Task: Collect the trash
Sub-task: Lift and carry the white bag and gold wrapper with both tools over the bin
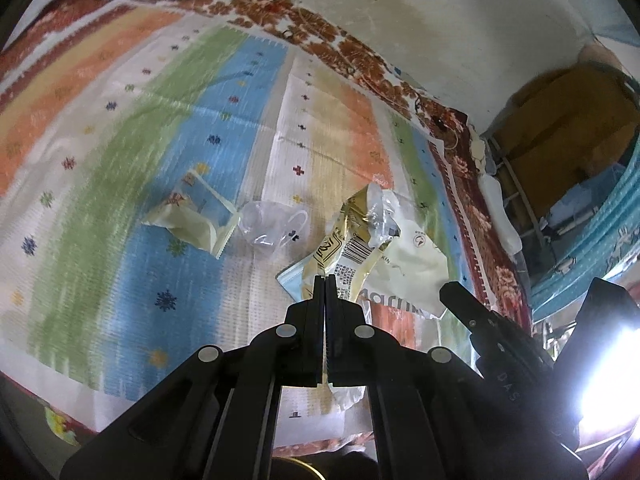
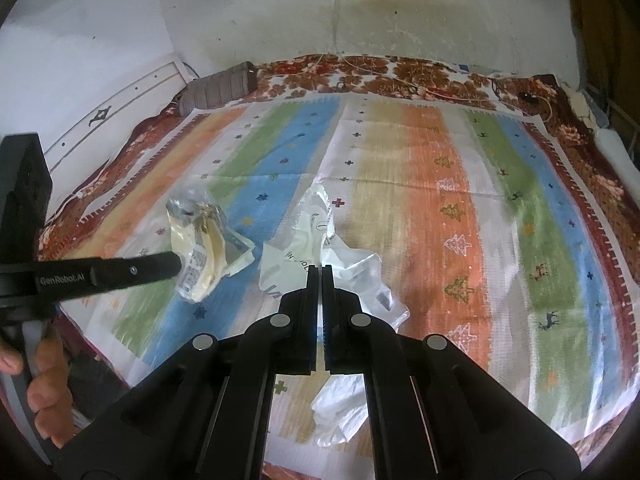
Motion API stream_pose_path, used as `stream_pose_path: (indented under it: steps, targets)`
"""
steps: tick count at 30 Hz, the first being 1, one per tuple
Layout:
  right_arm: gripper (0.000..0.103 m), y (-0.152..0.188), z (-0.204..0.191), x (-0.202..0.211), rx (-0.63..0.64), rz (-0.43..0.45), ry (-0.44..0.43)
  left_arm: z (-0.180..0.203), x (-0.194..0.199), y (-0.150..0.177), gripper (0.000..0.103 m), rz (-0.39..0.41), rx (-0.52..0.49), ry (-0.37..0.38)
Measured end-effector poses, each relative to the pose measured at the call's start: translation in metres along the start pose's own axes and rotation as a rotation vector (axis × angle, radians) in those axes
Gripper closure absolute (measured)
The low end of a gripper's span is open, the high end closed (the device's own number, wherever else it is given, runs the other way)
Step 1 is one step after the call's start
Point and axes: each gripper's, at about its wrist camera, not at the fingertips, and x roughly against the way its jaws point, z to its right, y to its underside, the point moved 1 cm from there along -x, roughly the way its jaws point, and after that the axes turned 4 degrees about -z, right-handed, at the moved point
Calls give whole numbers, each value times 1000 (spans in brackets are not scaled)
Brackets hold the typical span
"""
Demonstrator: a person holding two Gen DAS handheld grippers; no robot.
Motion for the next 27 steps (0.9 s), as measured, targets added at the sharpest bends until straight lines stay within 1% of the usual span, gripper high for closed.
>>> stream_pose_path:
  steps: [5, 7, 12, 17, 27]
  targets:
    - [102, 5, -6, 14, 2, 8, -9, 1, 10, 2, 103, 4, -13, 2]
    - [102, 6, -9, 21, 5, 19, -15, 1, 15, 5, 103, 12, -25, -5]
    - [102, 9, -17, 32, 11, 31, -15, 1, 29, 12, 103, 40, -24, 7]
    - [102, 13, -31, 44, 37, 50, -29, 4, 43, 20, 103, 62, -66, -24]
    - [102, 24, -54, 68, 60, 75, -47, 6, 70, 39, 103, 92, -96, -13]
